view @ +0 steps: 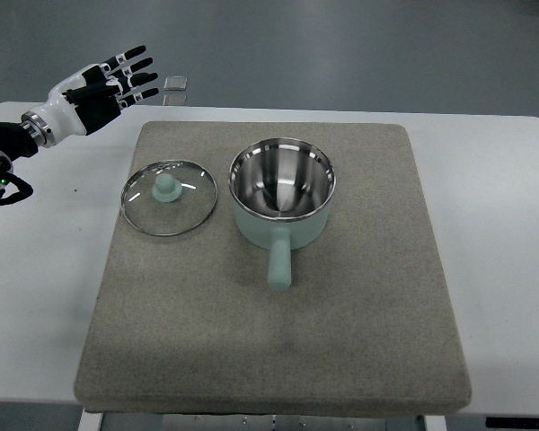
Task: Place lid left of pot with left hand
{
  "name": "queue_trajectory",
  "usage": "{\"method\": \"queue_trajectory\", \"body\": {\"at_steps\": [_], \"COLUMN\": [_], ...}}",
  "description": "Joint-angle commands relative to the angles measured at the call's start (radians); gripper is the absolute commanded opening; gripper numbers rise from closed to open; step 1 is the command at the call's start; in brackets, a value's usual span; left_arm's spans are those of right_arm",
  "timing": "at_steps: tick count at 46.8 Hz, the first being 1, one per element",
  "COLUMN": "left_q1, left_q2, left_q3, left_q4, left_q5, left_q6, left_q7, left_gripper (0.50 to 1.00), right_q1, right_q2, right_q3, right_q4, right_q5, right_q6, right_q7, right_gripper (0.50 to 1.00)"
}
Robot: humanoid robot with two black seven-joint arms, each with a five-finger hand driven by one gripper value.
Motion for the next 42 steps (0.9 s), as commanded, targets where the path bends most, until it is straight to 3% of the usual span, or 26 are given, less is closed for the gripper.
{"method": "queue_trajectory", "body": {"at_steps": [1,12,42], "left_q1": [0.011,0.018,0.018], "left_q2": [-0.002,-0.045,-0.049], "left_q3": [-0.022,-0.056,-0.08], "left_q4": [-0.001,0.001,-0.011], "left_q5": [-0.025,-0.148,-0.163], "left_q6": [0.0,0.0,0.0], "left_q7": [0.017,0.134,0.243], "left_gripper": [0.996,0.996,0.999], "right_q1": [0.0,0.0,-0.006], "right_q2": [0.0,0.0,0.0], "right_q3": [0.0,0.006,0.006], "right_q4": [0.0,0.0,0.006], "right_q5": [0.0,0.005,0.008], "right_q6": [0.0,0.005,0.008], "right_q7": [-0.001,0.001,-0.002], "right_gripper": [0.921,0.921,0.924]}}
